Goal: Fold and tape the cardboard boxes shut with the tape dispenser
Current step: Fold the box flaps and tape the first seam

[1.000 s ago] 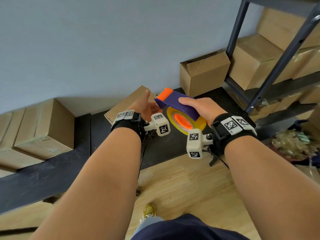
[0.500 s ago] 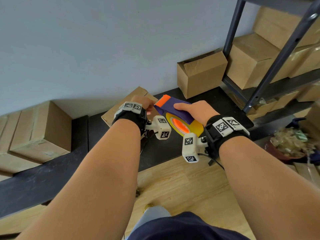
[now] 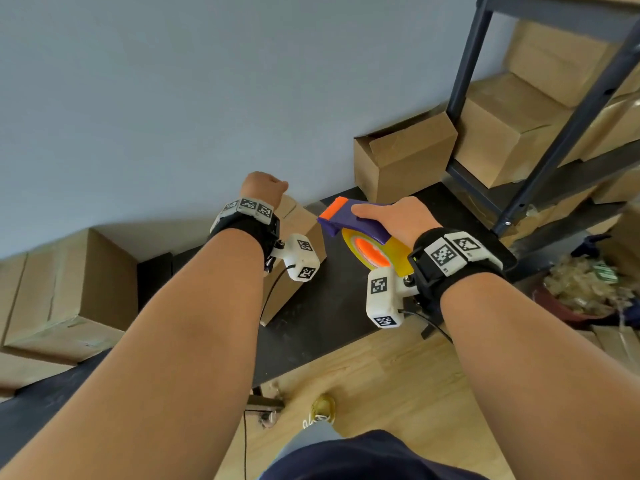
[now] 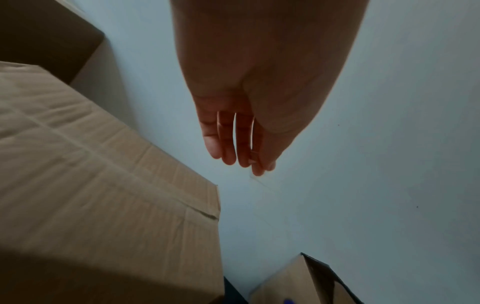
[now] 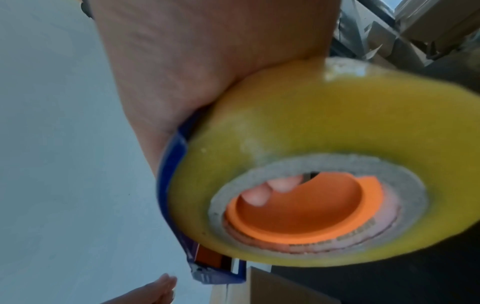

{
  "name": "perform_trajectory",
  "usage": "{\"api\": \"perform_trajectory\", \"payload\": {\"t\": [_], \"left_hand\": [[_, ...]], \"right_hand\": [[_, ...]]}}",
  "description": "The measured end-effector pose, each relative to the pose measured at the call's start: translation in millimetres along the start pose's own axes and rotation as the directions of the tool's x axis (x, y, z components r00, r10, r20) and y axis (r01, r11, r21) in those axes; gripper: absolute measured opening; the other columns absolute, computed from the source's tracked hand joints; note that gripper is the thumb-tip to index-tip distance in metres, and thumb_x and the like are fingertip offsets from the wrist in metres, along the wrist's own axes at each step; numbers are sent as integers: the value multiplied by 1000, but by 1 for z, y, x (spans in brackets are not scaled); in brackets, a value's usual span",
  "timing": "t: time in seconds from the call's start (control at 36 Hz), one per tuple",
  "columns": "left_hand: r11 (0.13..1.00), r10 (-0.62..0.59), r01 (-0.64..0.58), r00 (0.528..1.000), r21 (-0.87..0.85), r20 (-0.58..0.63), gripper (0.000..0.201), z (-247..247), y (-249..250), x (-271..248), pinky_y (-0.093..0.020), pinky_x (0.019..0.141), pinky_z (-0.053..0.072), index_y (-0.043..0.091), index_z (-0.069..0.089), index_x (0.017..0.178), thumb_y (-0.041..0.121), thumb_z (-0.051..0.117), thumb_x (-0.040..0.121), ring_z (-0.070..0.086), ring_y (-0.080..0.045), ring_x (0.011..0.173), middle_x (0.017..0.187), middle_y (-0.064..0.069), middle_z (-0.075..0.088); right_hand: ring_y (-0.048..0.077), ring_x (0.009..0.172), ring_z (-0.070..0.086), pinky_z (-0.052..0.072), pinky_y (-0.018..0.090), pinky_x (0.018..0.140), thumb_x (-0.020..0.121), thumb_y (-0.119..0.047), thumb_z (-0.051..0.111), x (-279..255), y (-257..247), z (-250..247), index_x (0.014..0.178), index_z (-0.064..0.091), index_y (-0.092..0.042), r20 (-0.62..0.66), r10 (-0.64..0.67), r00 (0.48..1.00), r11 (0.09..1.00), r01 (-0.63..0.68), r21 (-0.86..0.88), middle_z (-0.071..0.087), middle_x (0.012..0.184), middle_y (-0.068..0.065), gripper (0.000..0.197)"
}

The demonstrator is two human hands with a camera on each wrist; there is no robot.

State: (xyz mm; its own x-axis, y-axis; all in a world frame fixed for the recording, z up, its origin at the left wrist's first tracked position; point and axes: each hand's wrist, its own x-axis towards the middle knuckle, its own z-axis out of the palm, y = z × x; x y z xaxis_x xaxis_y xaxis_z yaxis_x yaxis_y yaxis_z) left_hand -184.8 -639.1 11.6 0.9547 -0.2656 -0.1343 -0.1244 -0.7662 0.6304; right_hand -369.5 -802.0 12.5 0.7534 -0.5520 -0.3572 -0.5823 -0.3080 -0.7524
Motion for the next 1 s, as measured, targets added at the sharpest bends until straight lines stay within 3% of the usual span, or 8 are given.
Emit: {"api": "perform_trajectory", "payload": {"t": [0.11, 0.22, 0.31, 0.42, 0.69, 0.83, 0.92, 1.0], "left_hand": [[996, 24, -23, 1000, 92, -8, 26, -7, -6, 23, -29, 72, 45, 4, 71, 97, 25, 54, 95, 64, -27, 96, 97, -10, 68], [982, 22, -25, 1000, 186, 21, 22, -10, -15, 50, -28, 70, 42, 10, 66, 87, 26, 54, 95, 59, -24, 83, 88, -7, 63], [977, 12, -19, 999, 213, 35, 21, -10, -23, 70, -28, 68, 41, 11, 61, 82, 26, 54, 95, 54, -22, 77, 83, -5, 60], [976, 3, -18, 998, 218, 67, 21, -4, -35, 90, -28, 68, 42, 11, 64, 84, 26, 54, 95, 56, -23, 79, 84, -5, 61], [973, 5, -39, 989, 229, 146, 31, 15, -49, 108, -31, 80, 46, 3, 70, 105, 26, 53, 95, 63, -29, 103, 111, -12, 68], [990, -59, 36, 984, 139, 166, 28, 25, -58, 109, -28, 72, 41, 4, 69, 89, 25, 51, 95, 60, -29, 88, 82, -6, 64], [985, -75, 44, 979, 164, 192, 31, 27, -57, 105, -30, 73, 39, 9, 58, 74, 21, 43, 99, 59, -31, 100, 74, -4, 54], [984, -137, 111, 971, 137, 195, 30, 33, -55, 96, -38, 91, 42, -1, 49, 125, 7, 32, 102, 52, -36, 117, 118, -21, 56]], "right_hand": [[22, 82, 60, 41, 28, 68, 78, -63, 66, 15, -21, 15, 104, 62, -5, -7, 7, 1000, 999, -7, -34, 64, 92, 10, 64], [21, 78, 59, 41, 30, 69, 78, -61, 67, 31, -39, 26, 85, 60, -8, -21, 9, 1000, 998, -10, -66, 63, 85, 8, 54], [14, 66, 53, 38, 28, 59, 80, -54, 69, 40, -53, 31, 71, 52, -15, -30, 11, 999, 998, -13, -61, 57, 72, 0, 43], [14, 60, 51, 36, 27, 52, 79, -45, 71, 52, -68, 41, 68, 54, -14, -49, 23, 999, 996, -27, -80, 55, 66, -1, 37], [19, 69, 55, 42, 31, 63, 79, -44, 67, 68, -77, 52, 72, 54, -11, -28, 111, 993, 981, -114, -154, 59, 74, 7, 36], [19, 75, 58, 40, 29, 59, 76, -51, 68, 73, -72, 55, 79, 55, -14, -27, 163, 986, 976, -165, -143, 62, 83, 7, 40], [19, 75, 58, 38, 28, 58, 76, -52, 68, 74, -69, 55, 81, 54, -15, -29, 175, 984, 974, -178, -138, 61, 84, 7, 41], [20, 75, 58, 38, 28, 58, 75, -54, 68, 74, -67, 56, 80, 56, -14, -30, 177, 984, 975, -180, -131, 62, 84, 7, 42]]}}
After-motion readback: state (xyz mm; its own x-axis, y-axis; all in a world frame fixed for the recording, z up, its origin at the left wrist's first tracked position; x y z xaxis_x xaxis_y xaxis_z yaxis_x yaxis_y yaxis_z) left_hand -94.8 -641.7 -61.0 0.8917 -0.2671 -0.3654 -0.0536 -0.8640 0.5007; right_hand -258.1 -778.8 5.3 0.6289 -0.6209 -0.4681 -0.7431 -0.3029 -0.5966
